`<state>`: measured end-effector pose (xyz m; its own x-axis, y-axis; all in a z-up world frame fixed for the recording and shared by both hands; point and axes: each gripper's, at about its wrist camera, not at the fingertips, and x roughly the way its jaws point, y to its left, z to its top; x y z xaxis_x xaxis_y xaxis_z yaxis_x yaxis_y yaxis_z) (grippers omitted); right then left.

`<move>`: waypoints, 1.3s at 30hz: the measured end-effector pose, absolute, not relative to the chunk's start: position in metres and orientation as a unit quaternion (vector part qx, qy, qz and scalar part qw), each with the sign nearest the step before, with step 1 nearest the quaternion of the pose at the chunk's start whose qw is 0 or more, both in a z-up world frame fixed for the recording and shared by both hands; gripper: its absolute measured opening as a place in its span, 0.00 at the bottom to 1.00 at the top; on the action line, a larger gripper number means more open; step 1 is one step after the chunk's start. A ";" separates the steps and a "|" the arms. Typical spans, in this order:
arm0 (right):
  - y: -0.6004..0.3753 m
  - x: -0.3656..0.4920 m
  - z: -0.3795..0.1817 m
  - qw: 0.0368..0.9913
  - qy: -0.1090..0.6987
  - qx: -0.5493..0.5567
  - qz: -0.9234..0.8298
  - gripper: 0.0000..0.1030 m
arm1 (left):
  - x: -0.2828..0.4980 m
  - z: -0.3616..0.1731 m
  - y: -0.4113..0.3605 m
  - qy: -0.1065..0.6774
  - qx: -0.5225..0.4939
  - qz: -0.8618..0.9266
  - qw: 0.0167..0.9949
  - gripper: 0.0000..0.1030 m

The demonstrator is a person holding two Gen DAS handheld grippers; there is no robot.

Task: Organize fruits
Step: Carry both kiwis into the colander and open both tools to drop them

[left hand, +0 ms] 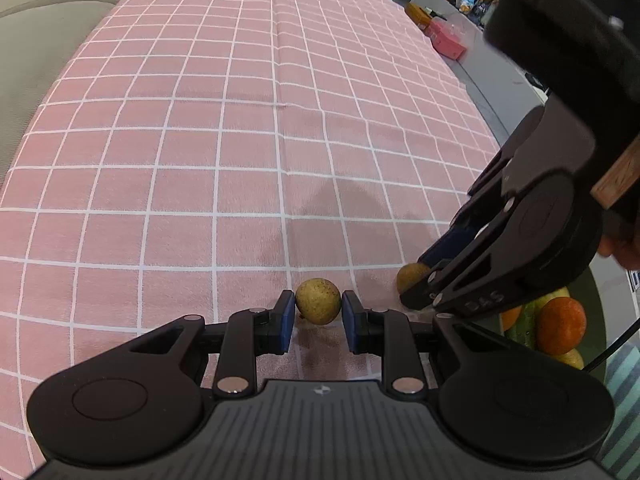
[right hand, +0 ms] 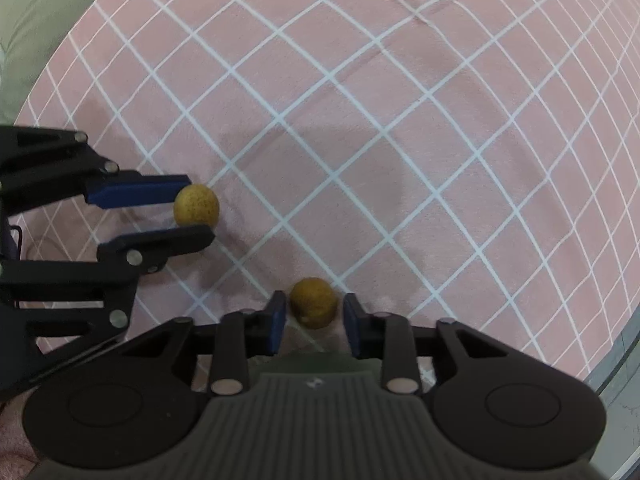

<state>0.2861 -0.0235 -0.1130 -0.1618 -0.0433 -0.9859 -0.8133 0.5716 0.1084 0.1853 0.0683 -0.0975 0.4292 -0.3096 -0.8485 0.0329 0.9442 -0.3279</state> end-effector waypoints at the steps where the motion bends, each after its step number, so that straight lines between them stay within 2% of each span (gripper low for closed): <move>1: -0.023 0.285 -0.113 0.567 0.680 -0.317 0.340 0.22 | 0.184 -0.096 0.070 0.522 -0.134 -0.102 0.836 0.27; 5: -0.024 0.280 -0.102 0.583 0.666 -0.315 0.343 0.22 | 0.178 -0.085 0.077 0.514 -0.142 -0.098 0.841 0.27; 14: -0.050 0.260 -0.029 0.653 0.610 -0.265 0.361 0.22 | 0.157 -0.042 0.082 0.471 -0.166 -0.110 0.859 0.27; 25: -0.133 0.210 0.047 0.763 0.526 -0.158 0.341 0.22 | 0.140 0.007 0.029 0.424 -0.152 -0.187 0.873 0.27; 33: -0.230 0.162 0.048 0.823 0.485 -0.089 0.282 0.22 | 0.133 0.002 -0.017 0.441 -0.131 -0.226 0.858 0.27; 39: -0.258 0.133 0.020 0.832 0.475 -0.101 0.269 0.22 | 0.132 -0.019 -0.044 0.468 -0.098 -0.244 0.844 0.27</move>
<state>0.1334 -0.2583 0.0201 0.4050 0.3509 -0.8443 -0.5433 0.8351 0.0864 0.1320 -0.0437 -0.0193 0.4442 -0.5025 -0.7418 0.3201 0.8623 -0.3925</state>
